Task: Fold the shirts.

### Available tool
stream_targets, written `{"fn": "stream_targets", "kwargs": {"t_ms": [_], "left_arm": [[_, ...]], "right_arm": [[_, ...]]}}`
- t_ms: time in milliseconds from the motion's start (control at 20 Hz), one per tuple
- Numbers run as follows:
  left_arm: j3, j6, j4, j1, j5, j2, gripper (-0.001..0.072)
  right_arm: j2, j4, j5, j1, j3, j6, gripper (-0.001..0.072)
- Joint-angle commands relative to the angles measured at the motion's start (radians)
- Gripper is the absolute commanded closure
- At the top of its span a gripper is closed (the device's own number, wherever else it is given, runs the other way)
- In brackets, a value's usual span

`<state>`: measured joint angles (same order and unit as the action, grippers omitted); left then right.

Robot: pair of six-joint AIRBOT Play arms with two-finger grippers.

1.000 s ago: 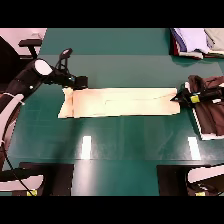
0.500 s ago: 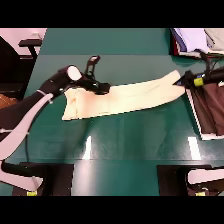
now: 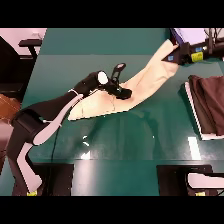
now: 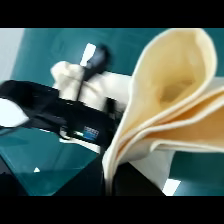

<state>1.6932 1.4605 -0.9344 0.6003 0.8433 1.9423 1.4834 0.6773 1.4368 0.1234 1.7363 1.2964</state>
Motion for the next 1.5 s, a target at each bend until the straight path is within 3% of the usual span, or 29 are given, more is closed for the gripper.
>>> {"fn": "stream_targets", "kwargs": {"t_ms": [0,150,400,600,800,850,950,1000,1100,1300,1450], "left_arm": [[0.029,0.008,0.005,0.021,0.005,0.039,0.0684],[0.065,0.006,0.005,0.009,0.035,0.034,0.0684],[0.269,0.033,-0.069,-0.127,0.32,0.014,0.0685],[0.286,0.053,-0.248,-0.306,0.355,-0.18,0.0684],[0.286,0.051,-0.362,-0.505,0.399,-0.391,0.0684],[0.286,0.051,-0.374,-0.548,0.407,-0.433,0.0684],[0.285,0.051,-0.374,-0.611,0.418,-0.492,0.0683],[0.286,0.051,-0.374,-0.634,0.43,-0.51,0.0684],[0.285,0.05,-0.374,-0.653,0.459,-0.529,0.0684],[0.285,0.05,-0.359,-0.65,0.477,-0.533,0.0684],[0.285,0.05,-0.354,-0.65,0.483,-0.534,0.0684]], "right_arm": [[-0.006,-0.003,-0.023,0.092,0.067,0.014,0.0696],[-0.006,-0.003,-0.024,0.127,0.062,0.014,0.0697],[-0.005,-0.004,-0.034,0.184,0.063,0.014,0.0696],[0.04,-0.006,-0.087,0.326,0.064,0.01,0.0696],[0.187,-0.085,-0.269,0.554,0.066,-0.084,0.0694],[0.229,-0.074,-0.331,0.608,0.066,-0.09,0.0652],[0.3,-0.077,-0.388,0.681,0.075,-0.138,0.0307],[0.33,-0.071,-0.382,0.699,0.099,-0.153,0.0183],[0.367,-0.018,-0.32,0.695,0.158,-0.143,0.0155],[0.336,0.275,-0.148,0.58,0.163,0.013,0.0157],[0.264,0.319,-0.11,0.423,0.006,0.048,0.0156]]}}
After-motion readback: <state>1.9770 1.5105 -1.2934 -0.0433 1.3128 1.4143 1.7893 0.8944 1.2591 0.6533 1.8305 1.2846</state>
